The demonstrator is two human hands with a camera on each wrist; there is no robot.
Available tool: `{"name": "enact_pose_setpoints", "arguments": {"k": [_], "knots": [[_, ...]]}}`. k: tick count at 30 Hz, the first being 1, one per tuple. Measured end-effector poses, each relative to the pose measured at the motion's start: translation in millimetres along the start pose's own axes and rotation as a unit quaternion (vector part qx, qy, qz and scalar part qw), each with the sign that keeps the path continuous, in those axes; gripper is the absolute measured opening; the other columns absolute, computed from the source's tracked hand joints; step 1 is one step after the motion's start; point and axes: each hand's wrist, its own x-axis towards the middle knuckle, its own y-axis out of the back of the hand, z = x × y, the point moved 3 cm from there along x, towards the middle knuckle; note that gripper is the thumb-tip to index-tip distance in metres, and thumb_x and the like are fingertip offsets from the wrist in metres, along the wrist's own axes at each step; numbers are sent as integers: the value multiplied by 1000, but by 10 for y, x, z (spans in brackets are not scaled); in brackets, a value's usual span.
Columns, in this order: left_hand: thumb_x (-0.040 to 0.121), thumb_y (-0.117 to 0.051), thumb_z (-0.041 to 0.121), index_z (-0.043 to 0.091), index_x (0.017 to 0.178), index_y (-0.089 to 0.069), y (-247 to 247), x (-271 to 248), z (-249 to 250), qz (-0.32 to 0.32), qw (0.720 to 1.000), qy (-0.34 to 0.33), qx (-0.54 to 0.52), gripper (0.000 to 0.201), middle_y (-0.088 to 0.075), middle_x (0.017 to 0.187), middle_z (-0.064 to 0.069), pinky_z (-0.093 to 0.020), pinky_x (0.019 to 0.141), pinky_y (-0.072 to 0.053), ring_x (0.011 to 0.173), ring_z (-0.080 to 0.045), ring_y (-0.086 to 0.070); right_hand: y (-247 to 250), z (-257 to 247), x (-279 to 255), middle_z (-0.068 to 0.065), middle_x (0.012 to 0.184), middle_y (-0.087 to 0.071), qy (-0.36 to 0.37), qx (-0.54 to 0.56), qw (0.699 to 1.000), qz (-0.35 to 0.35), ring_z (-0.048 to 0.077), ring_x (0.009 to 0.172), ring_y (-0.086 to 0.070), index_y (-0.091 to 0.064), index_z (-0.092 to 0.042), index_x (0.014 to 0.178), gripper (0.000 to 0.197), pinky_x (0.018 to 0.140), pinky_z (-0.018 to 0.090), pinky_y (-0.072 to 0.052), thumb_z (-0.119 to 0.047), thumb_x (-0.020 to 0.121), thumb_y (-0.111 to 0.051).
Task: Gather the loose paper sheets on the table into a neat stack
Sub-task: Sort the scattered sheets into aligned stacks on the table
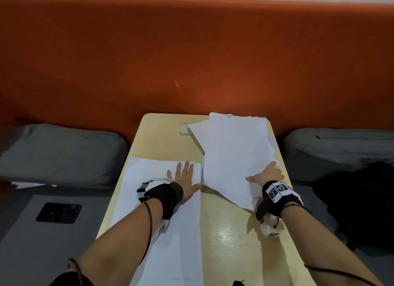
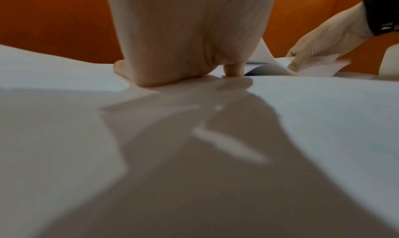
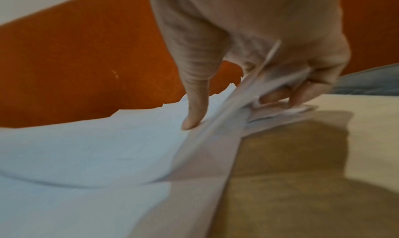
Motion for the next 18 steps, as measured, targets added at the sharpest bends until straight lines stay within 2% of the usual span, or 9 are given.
{"name": "enact_pose_setpoints", "arguments": {"k": [3,6,7,10,14,16,17,18], "knots": [[94,-23,58,19,145,20,-3,4,2,0,1000,0,6,78,27,153,1,-55,111,13,141,-24,25,-2,-62,-57,21,141,-32,20,11,999,24,39,130,-33,-27,-4,136,81,105,50,-34,-24,76,-76],[95,-24,57,19,145,20,5,-2,6,4,1000,1,6,77,27,153,1,-55,111,12,142,-24,25,-39,-122,-84,24,128,-46,83,54,993,59,41,117,-47,-37,-1,127,44,94,47,-44,-6,88,-57],[95,-24,56,18,145,20,6,-10,6,6,1000,0,6,76,27,154,1,-55,111,12,142,-23,24,-48,-131,-96,25,124,-51,102,82,989,63,42,112,-50,-39,-1,127,38,90,45,-45,-2,90,-50],[96,-24,55,18,145,20,7,-23,2,5,1000,-4,2,76,27,153,1,-54,111,12,142,-23,24,11,-154,-139,25,121,-56,147,168,972,74,42,109,-53,-44,-3,128,38,87,39,-45,3,91,-42],[98,-19,50,21,147,16,25,-56,15,21,999,-2,-41,67,25,154,3,-53,111,13,142,-21,23,214,-130,-138,18,121,-60,181,309,931,71,34,112,-54,-52,-3,123,33,90,30,-40,2,91,-48],[101,-16,40,22,149,2,70,-66,34,61,988,2,-144,55,13,157,2,-52,113,13,144,-19,15,295,-113,-118,15,122,-60,197,358,912,46,31,111,-56,-54,-4,124,34,93,31,-42,0,90,-51],[102,-17,37,21,149,-9,109,-66,43,86,970,-2,-226,51,2,158,2,-50,114,12,146,-18,7,319,-105,-117,14,123,-60,205,367,907,29,30,111,-56,-54,-5,125,35,96,35,-44,-1,90,-52],[101,-20,40,21,148,-18,183,-78,40,105,936,2,-336,50,-9,158,2,-48,117,8,146,-18,-2,345,-100,-129,13,123,-61,217,372,903,11,29,112,-57,-53,-6,125,36,99,40,-44,-2,90,-53]]}}
